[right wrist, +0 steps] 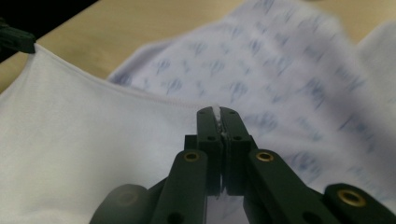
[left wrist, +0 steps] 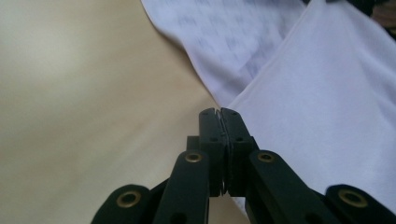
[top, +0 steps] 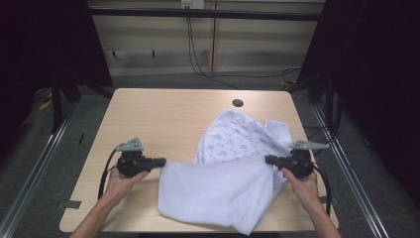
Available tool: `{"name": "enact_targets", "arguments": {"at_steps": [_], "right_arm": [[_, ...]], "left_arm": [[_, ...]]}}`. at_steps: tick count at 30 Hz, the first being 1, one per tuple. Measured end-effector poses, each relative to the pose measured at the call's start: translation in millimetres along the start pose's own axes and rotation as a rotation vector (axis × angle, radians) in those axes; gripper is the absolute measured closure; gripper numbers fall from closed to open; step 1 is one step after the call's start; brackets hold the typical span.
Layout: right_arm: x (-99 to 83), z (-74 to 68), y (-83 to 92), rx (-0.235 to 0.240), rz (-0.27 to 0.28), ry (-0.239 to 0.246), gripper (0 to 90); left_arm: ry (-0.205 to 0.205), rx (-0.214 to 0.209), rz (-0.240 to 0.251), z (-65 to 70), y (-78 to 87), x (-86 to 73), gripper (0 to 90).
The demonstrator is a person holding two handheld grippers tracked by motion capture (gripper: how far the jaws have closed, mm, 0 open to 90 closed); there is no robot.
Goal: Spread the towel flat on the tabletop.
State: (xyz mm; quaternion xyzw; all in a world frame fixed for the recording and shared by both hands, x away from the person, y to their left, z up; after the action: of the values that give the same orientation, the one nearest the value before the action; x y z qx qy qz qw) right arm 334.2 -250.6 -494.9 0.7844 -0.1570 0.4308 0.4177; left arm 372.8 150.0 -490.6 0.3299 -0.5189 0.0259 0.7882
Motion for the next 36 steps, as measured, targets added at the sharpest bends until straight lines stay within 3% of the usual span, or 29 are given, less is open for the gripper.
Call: {"name": "enact_targets", "arguments": {"at_steps": [2,4,5,6,7,8,9,10,11,12,13,14,15,16,17,19,20,21,23,24,25,28,29,31,32,33,35,36], "right_arm": [[24.1,4.0,5.9,0.002,0.061,-0.011,88.4],[49.0,4.3,11.8,-0.011,0.093,0.019,88.4],[61.4,3.4,15.7,-0.018,0.106,0.038,88.4],[61.4,3.4,15.7,-0.018,0.106,0.038,88.4],[88.6,-1.0,29.1,-0.022,0.152,0.06,88.4],[88.6,-1.0,29.1,-0.022,0.152,0.06,88.4],[108.2,-7.2,47.1,-0.02,0.198,0.07,88.5],[113.7,-11.4,55.5,-0.009,0.212,0.076,88.5],[113.7,-11.4,55.5,-0.009,0.212,0.076,88.5],[124.1,-27.4,81.6,0.0,0.25,0.114,88.5],[125.5,-36.9,94.9,0.01,0.27,0.129,88.5],[123.0,-45.6,107.0,0.019,0.28,0.142,88.5],[123.0,-45.6,107.0,0.019,0.28,0.142,88.5],[116.6,-53.6,117.0,0.027,0.283,0.153,88.5],[90.2,-67.0,131.6,0.05,0.265,0.164,88.5],[62.7,-73.8,136.5,0.06,0.236,0.157,88.5],[46.7,-77.4,137.8,0.072,0.22,0.146,88.5],[46.7,-77.4,137.8,0.072,0.22,0.146,88.5],[4.4,-92.8,144.5,0.09,0.176,0.125,88.4],[-6.2,-100.7,148.5,0.098,0.169,0.122,88.5],[-15.3,-110.7,153.1,0.11,0.16,0.125,88.4],[-31.8,-141.4,169.4,0.125,0.16,0.156,87.4],[-35.4,-150.6,175.1,0.138,0.159,0.168,82.5],[-39.8,-162.7,184.2,0.145,0.167,0.18,72.5],[-41.5,-165.5,186.7,0.149,0.166,0.183,70.0],[-42.1,-164.3,186.9,0.134,0.165,0.193,67.6],[-42.3,-160.5,185.6,0.122,0.161,0.189,67.2],[-42.9,-147.2,176.4,0.072,0.134,0.192,67.3]], "left_arm": [[0.009,0.01,0.075,-6.2,7.6,27.5,88.8],[0.0,0.026,0.123,-8.6,16.7,54.5,88.9],[0.0,0.026,0.123,-8.6,16.7,54.5,88.9],[-0.011,0.032,0.152,-7.5,22.7,68.3,88.9],[-0.025,0.023,0.223,-0.8,37.4,95.6,88.9],[-0.025,0.023,0.223,-0.8,37.4,95.6,88.9],[-0.035,0.017,0.266,4.9,47.8,110.7,88.9],[-0.06,0.011,0.301,16.5,62.1,126.1,88.8],[-0.06,0.011,0.301,16.5,62.1,126.1,88.9],[-0.087,0.003,0.312,25.9,69.9,131.0,88.8],[-0.119,-0.006,0.315,35.9,77.6,132.0,88.8],[-0.147,-0.05,0.319,56.0,88.6,123.4,88.8],[-0.147,-0.05,0.319,56.0,88.6,123.4,88.8],[-0.154,-0.072,0.31,66.7,91.7,110.8,88.8],[-0.151,-0.102,0.285,78.1,92.1,86.1,88.7],[-0.135,-0.112,0.219,86.7,85.5,54.3,88.7],[-0.128,-0.127,0.195,91.4,84.2,40.2,88.7],[-0.128,-0.127,0.195,91.4,84.2,40.2,88.7],[-0.122,-0.18,0.17,109.4,93.0,11.8,88.7],[-0.122,-0.18,0.17,109.4,93.0,11.8,88.6],[-0.135,-0.202,0.184,123.6,109.3,2.5,88.7],[-0.164,-0.263,0.237,146.9,138.5,-6.2,88.4],[-0.178,-0.267,0.229,151.6,144.3,-10.5,88.0],[-0.179,-0.249,0.239,152.6,150.8,-16.7,81.2],[-0.17,-0.261,0.237,150.7,151.9,-18.8,78.7],[-0.164,-0.27,0.244,147.5,151.2,-19.5,78.6],[-0.154,-0.247,0.232,141.3,146.4,-20.2,78.5],[-0.114,-0.208,0.18,125.8,128.4,-22.0,78.6]]}}
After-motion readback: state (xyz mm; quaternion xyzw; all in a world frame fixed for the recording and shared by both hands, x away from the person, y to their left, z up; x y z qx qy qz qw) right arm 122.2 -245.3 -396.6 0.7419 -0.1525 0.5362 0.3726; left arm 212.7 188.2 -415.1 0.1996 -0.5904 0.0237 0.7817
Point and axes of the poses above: each handheld gripper's, and its own axes: y roughly backward along the jaws, x roughly out of its top, z roughly to its right, the point moved 8 cm from there along -y, roughly forward along the jaws, and after that the axes turned 2 degrees about x, right-handed, at the moved point
